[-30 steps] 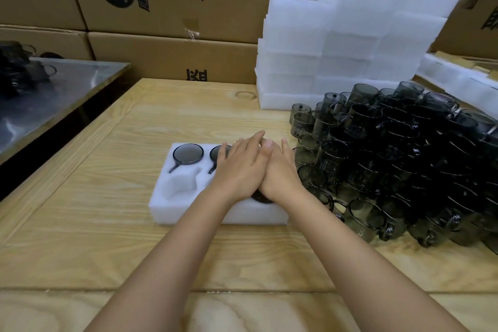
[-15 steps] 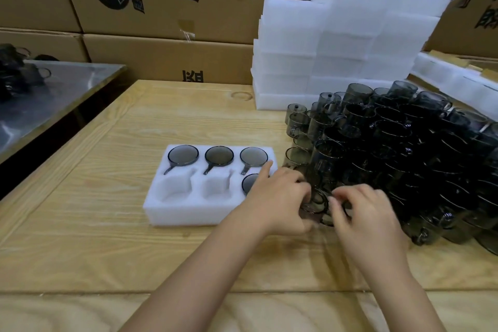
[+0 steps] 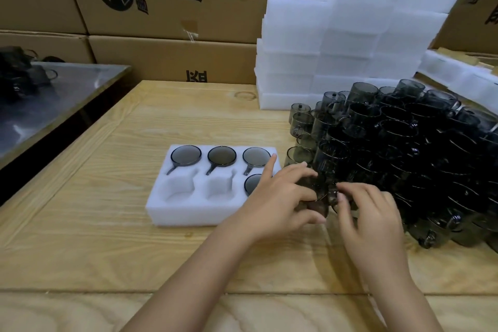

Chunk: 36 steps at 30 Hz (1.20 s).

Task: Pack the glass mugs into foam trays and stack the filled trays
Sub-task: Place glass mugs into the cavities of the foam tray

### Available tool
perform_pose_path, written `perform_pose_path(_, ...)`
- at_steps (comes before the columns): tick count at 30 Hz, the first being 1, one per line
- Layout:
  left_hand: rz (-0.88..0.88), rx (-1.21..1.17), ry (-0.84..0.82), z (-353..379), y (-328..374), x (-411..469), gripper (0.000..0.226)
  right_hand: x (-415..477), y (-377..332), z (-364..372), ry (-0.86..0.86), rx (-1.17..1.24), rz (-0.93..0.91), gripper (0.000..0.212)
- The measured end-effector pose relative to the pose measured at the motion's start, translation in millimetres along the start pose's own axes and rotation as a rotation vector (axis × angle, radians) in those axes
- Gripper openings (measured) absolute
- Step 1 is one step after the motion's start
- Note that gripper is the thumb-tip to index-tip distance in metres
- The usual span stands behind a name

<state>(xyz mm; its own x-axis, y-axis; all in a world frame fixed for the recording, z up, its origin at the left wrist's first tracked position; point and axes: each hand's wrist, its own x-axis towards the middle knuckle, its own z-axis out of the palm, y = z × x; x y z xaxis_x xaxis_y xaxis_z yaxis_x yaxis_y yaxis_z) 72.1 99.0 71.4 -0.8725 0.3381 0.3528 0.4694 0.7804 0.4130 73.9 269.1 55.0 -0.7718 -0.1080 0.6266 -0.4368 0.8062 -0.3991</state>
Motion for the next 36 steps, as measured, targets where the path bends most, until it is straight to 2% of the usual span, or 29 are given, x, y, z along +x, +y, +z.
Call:
perform_pose_path(3,0.003,-0.224,0.146,-12.3,6.1,-7.4,0.023,4.9,-18.5,-1.9,0.053,0.119,-0.020,0.032)
perform_pose_path(6,0.000,-0.269,0.313,-31.4,1.2,-13.3,0.025,19.2,-47.6,1.4,0.030,0.342,0.026,0.037)
perform_pose_path(8,-0.033,-0.274,0.419,-46.1,-9.9,-18.4,0.032,32.8,-70.0,8.9,-0.077,0.474,0.075,0.041)
perform_pose_path(10,-0.109,-0.271,0.508,-58.5,-24.8,-26.2,0.035,47.7,-90.2,21.2,-0.265,0.558,0.096,0.049)
perform_pose_path(12,-0.211,-0.297,0.541,-67.3,-40.4,-36.0,0.045,60.7,-105.7,36.1,-0.428,0.600,0.100,0.045)
perform_pose_path(16,-0.328,-0.324,0.473,-77.4,-67.9,-53.8,0.068,73.6,-119.2,61.0,-0.570,0.564,0.035,0.024)
perform_pose_path(19,-0.359,-0.400,0.429,-81.8,-78.9,-61.3,0.065,76.9,-119.4,71.4,-0.597,0.573,0.039,0.014)
perform_pose_path(24,-0.384,-0.450,0.370,-86.9,-80.0,-58.7,0.054,83.9,-115.4,75.2,-0.608,0.518,0.026,0.018)
perform_pose_path(27,-0.375,-0.480,0.359,-88.4,-77.0,-59.1,0.048,85.0,-113.6,75.8,-0.670,0.547,0.045,0.020)
perform_pose_path(30,-0.392,-0.520,0.337,-88.4,-78.2,-61.7,0.052,84.6,-112.9,76.7,-0.743,0.574,0.037,0.018)
perform_pose_path(36,-0.380,-0.536,0.278,-85.9,-81.3,-60.0,0.054,86.7,-111.4,74.5,-0.757,0.490,-0.024,0.026)
